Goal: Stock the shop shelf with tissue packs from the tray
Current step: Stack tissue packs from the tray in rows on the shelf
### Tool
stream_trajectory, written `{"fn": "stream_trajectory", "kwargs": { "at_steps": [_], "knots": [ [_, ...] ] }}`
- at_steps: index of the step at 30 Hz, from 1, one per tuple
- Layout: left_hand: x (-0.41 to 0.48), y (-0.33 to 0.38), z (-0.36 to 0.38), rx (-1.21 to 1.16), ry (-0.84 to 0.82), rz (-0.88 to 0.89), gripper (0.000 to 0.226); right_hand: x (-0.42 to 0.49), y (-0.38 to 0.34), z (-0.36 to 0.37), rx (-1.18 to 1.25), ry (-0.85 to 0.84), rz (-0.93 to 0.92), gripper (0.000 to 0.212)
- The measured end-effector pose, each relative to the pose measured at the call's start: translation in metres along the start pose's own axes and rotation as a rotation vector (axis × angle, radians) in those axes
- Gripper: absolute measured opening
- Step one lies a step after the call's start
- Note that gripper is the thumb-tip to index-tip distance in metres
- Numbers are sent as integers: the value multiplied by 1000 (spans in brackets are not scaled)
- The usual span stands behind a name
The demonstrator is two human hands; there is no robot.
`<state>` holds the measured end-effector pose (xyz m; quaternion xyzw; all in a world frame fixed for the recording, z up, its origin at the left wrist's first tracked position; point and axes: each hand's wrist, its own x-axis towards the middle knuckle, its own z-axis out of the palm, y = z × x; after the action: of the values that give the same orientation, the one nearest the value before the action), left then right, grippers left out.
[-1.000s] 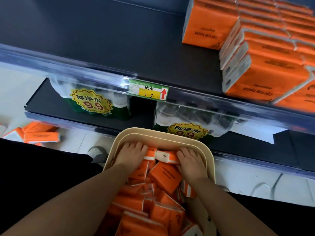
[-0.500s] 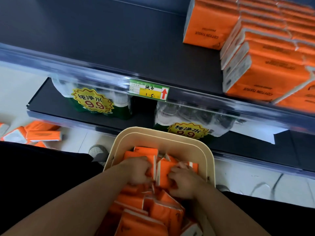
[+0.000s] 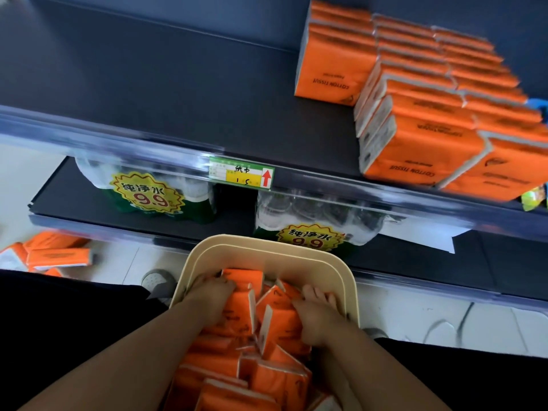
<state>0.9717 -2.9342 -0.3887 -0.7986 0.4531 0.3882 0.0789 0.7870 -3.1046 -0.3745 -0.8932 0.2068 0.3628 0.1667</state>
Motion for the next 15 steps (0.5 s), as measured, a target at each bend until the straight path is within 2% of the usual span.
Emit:
{"fn": "stream_trajectory", "kwargs": {
  "at_steps": [3,7,9,15],
  "knots": [
    [-3,-7,-4,-58,-26,42,69,-8,1,-9,89,0,-41,88],
    [-12,-3,-25,-199,-73,23,55,-22,-2,-30,293,42,-130,46],
    [-23,4,-46,-160,-49,75,58,-33,-7,-45,339,86,-144,33],
    [-61,21,-120,-120,-16,151,62,-72,-4,-100,285,143,-142,42]
  ]
}}
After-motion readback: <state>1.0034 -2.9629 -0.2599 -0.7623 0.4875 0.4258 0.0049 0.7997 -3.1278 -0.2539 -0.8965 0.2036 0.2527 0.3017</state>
